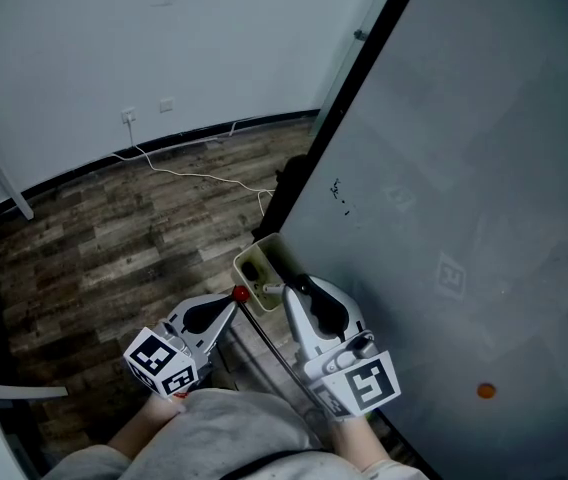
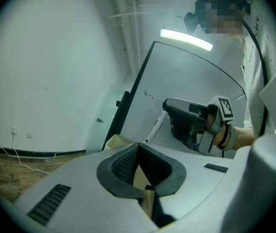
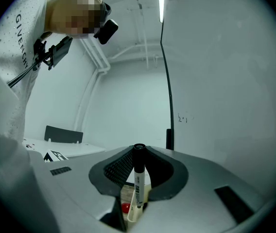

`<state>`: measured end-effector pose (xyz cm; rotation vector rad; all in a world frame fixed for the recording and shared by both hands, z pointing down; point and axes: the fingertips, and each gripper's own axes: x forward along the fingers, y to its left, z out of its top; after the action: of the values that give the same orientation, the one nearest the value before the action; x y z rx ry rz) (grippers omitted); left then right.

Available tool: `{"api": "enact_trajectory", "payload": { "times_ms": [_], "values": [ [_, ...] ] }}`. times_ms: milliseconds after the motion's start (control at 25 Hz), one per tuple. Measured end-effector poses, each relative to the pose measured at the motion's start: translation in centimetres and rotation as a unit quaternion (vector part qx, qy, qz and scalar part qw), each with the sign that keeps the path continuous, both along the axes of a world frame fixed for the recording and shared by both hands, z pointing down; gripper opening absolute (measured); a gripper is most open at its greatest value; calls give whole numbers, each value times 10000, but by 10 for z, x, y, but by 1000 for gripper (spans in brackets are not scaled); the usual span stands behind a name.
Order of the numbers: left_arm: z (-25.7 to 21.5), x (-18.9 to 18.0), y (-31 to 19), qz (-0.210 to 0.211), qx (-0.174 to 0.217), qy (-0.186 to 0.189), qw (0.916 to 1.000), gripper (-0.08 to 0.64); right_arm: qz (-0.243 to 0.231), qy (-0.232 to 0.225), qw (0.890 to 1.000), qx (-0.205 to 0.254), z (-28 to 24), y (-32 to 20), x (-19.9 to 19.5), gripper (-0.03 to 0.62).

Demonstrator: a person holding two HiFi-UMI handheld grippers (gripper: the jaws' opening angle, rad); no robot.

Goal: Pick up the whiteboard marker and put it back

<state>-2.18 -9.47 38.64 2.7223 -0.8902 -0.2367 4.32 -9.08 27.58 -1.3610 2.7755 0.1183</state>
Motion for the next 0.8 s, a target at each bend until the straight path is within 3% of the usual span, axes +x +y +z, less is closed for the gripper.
{"api": "enact_trajectory", "payload": {
  "times_ms": [800],
  "values": [
    [-1,2,-1,-2,-83,71,9999,14,50,-63,9998,-154,9,-4,7,83]
  ]
}}
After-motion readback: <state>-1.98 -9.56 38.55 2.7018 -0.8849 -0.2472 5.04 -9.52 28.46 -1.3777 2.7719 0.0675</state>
